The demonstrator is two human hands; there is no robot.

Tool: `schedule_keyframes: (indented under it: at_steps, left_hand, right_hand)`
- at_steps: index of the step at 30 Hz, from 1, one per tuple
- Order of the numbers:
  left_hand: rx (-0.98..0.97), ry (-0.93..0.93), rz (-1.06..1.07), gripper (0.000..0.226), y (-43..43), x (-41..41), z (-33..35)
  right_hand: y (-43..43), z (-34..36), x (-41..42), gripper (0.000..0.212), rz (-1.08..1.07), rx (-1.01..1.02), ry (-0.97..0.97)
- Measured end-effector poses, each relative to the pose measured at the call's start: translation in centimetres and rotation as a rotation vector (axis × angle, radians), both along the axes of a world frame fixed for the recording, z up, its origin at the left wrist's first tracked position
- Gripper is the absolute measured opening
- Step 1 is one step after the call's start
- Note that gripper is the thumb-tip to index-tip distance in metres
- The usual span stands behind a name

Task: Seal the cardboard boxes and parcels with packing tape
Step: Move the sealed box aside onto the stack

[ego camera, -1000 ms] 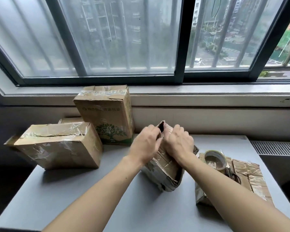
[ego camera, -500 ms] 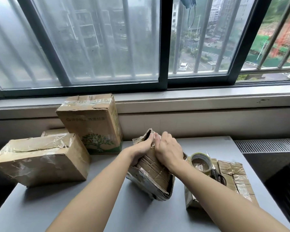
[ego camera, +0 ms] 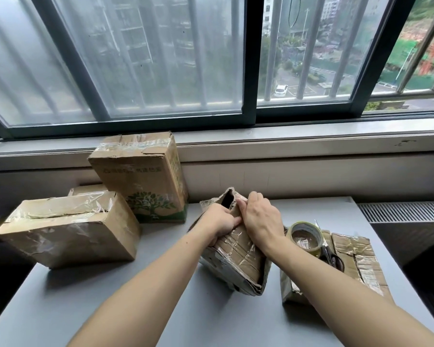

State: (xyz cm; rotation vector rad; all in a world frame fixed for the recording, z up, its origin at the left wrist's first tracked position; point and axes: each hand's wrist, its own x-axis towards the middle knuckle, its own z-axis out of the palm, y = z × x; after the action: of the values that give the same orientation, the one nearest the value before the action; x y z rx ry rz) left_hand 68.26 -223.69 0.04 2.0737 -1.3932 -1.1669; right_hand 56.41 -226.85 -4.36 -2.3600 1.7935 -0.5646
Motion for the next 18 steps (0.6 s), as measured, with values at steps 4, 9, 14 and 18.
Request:
schedule_keyframes:
  at_steps: [4, 9, 14, 18]
  left_hand:
    - [-0.071, -0.19, -0.04, 0.051, -0.4, -0.1, -0.1]
    - [-0.022, -0.225, -0.127, 0.04, -0.1, 1.5, 1.2]
    - [0.06, -0.319, -0.142, 0.054, 0.0, 3.1, 2.1]
    - [0.033, -0.395, -0.113, 0.04, -0.2, 3.8, 1.5]
  right_hand:
    - [-0.3, 0.5, -0.5, 0.045, -0.001, 0.023, 0.042]
    - [-0.2, 0.9, -1.6, 0.043, 0.068, 0.186, -0.025]
    - [-0.9, 1.8, -2.3, 0.054, 0.199, 0.442, -0.134]
    - [-1.0, 2.1, -2.6, 0.05, 0.288, 0.515, -0.149]
